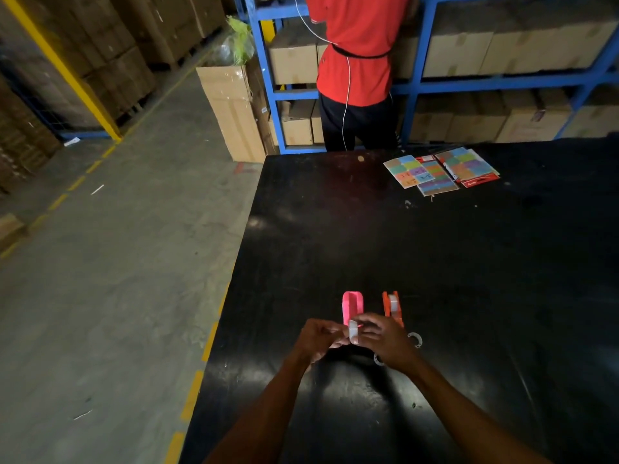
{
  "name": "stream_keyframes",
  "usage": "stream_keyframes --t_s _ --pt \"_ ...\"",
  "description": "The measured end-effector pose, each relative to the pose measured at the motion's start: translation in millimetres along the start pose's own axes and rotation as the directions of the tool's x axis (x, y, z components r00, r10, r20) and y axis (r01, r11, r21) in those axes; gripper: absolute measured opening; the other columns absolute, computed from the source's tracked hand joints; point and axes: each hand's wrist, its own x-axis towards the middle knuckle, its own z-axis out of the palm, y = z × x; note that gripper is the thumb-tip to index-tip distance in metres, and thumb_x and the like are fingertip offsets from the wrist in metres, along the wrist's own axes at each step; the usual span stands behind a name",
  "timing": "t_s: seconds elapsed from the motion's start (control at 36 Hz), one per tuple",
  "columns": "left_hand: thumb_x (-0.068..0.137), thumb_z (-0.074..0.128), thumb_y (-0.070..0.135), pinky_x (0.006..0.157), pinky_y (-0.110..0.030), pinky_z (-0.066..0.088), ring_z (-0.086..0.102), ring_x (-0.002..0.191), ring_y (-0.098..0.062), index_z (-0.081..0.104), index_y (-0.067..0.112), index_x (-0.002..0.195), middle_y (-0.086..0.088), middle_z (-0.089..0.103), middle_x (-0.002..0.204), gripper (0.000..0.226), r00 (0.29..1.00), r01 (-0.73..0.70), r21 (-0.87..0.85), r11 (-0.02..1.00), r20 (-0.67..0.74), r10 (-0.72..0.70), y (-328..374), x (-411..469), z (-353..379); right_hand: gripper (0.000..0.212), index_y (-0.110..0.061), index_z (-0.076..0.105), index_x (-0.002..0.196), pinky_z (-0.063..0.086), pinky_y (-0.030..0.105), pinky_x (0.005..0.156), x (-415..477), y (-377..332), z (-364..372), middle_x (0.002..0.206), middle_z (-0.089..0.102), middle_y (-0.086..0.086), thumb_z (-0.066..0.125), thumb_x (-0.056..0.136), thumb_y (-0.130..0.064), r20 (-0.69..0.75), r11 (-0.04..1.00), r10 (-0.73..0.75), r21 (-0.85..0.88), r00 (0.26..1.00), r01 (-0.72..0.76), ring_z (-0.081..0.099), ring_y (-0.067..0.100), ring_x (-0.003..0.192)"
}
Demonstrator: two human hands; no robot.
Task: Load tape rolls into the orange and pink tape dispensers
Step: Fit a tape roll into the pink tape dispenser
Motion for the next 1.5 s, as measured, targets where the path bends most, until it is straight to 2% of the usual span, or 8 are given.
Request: stream_keyframes --t_s 0.31,0.39,0.67,0.81,0.92,1.14,1.25,1.5 --pt "0.089 0.066 0.004 0.073 -0.019 0.055 0.069 0.064 -0.001 0.068 -0.006 0.113 -0.023 0.071 0.096 0.027 1.000 -0.009 0.028 1.000 0.019 0.008 -3.9 20.5 -6.2 0.045 -0.011 0.062 0.119 0.056 0.028 0.094 17.1 6.1 0.4 0.122 0.066 0.005 0.079 0.079 -0.005 -0.004 0.998 -0.005 -0.060 1.000 0.004 0.066 0.017 0.112" --pt "0.090 0.065 0.009 0.070 -0.017 0.052 0.067 0.063 0.001 0.069 -0.003 0.113 -0.027 0.071 0.103 0.026 1.000 -0.014 0.054 0.998 0.019 0.013 2.5 24.5 -4.5 0.042 -0.015 0.061 0.113 0.057 0.017 0.082 25.6 7.9 -5.5 0.119 0.065 0.002 0.081 0.077 -0.007 -0.002 0.994 0.005 -0.109 1.000 -0.005 0.066 0.012 0.109" --pt "0.084 0.068 -0.004 0.067 -0.008 0.053 0.061 0.075 -0.002 0.061 -0.005 0.120 -0.011 0.066 0.099 0.037 0.993 -0.045 0.157 0.987 -0.103 0.061 8.1 49.2 -10.4 0.042 -0.018 0.061 0.122 0.040 0.025 0.098 68.8 7.8 -16.8 0.123 0.064 -0.001 0.074 0.082 -0.021 -0.051 0.864 -0.059 -0.503 0.997 0.025 0.060 0.014 0.112" --pt "0.085 0.070 0.001 0.098 -0.039 0.050 0.061 0.109 -0.029 0.047 0.004 0.136 -0.016 0.059 0.129 0.056 0.991 -0.079 0.193 0.978 -0.095 0.098 12.0 59.6 -5.2 0.042 -0.022 0.060 0.123 0.042 0.031 0.100 86.9 8.6 -15.3 0.124 0.065 -0.003 0.071 0.083 -0.030 -0.041 0.769 -0.060 -0.639 0.997 0.020 0.058 0.016 0.114" --pt "0.083 0.069 -0.005 0.106 -0.047 0.046 0.053 0.125 -0.034 0.043 0.001 0.139 -0.023 0.051 0.135 0.062 0.984 -0.132 0.238 0.962 -0.085 0.156 15.0 71.4 -4.1 0.039 -0.029 0.059 0.121 0.016 0.022 0.080 96.2 11.4 -13.2 0.121 0.062 -0.008 0.068 0.084 -0.035 -0.049 0.672 -0.088 -0.740 0.995 0.023 0.052 0.014 0.114" --pt "0.079 0.074 0.009 0.105 -0.022 0.044 0.054 0.120 -0.015 0.055 0.016 0.129 -0.010 0.058 0.127 0.053 0.964 -0.238 0.333 0.912 -0.032 0.263 12.3 89.1 -3.9 0.037 -0.017 0.060 0.119 0.042 0.029 0.098 110.6 15.5 -10.2 0.120 0.056 0.000 0.070 0.085 -0.027 0.005 0.609 -0.107 -0.790 0.994 0.070 0.052 0.019 0.112" --pt "0.076 0.071 -0.005 0.106 -0.047 0.046 0.053 0.122 -0.027 0.054 0.012 0.132 -0.014 0.055 0.131 0.062 0.979 -0.178 0.318 0.931 -0.035 0.199 8.0 97.5 -5.5 0.034 -0.015 0.062 0.116 0.049 0.033 0.096 111.7 16.6 -4.5 0.116 0.055 0.000 0.072 0.084 -0.022 -0.012 0.605 -0.100 -0.795 0.995 0.051 0.058 0.019 0.105" --pt "0.073 0.070 -0.013 0.098 -0.046 0.052 0.056 0.116 -0.035 0.053 0.012 0.133 -0.018 0.052 0.129 0.068 0.990 -0.134 0.280 0.951 0.000 0.139 9.5 101.2 -11.5 0.032 -0.012 0.068 0.107 0.050 0.034 0.090 123.6 3.5 -9.7 0.110 0.055 0.003 0.078 0.079 -0.025 0.029 0.617 0.003 -0.787 1.000 0.021 0.060 0.020 0.097"
